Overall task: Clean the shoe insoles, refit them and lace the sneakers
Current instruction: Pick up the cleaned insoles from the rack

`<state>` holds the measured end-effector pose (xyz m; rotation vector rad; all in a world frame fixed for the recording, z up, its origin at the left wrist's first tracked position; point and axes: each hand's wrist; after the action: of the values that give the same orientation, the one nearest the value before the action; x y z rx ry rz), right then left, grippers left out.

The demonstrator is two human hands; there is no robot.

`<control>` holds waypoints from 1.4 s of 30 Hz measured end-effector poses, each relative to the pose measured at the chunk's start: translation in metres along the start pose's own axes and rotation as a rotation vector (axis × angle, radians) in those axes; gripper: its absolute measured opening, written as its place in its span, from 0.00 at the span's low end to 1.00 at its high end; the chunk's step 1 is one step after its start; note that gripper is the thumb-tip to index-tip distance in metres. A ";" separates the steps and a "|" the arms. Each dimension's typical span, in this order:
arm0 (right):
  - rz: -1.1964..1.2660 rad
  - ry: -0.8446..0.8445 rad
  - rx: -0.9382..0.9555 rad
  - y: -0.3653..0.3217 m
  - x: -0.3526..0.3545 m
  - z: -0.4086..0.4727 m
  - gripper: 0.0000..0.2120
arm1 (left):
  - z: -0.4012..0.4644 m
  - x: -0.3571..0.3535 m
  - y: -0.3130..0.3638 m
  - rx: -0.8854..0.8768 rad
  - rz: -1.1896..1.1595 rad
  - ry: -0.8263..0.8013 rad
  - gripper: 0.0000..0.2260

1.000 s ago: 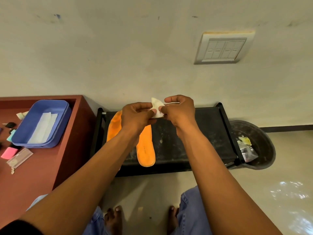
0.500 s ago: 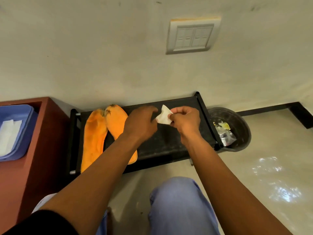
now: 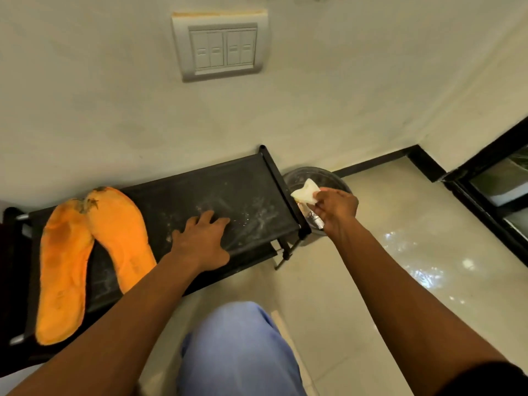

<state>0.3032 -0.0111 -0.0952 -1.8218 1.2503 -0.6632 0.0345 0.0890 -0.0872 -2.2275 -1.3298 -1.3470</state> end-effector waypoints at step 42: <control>-1.355 -0.597 0.548 0.122 -0.224 -0.229 0.30 | -0.091 0.013 -0.189 0.700 -0.371 0.276 0.43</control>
<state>-0.0205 0.1005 -0.0714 -1.9436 -0.6581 -0.8969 -0.1659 0.1505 -0.0731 -1.3358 -1.8019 -1.0063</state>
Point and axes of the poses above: each hand's wrist, its own z-axis towards the middle knuckle, its own x-axis out of the back of the hand, y = z × x, and after that the axes turned 3 degrees about -y, right-handed
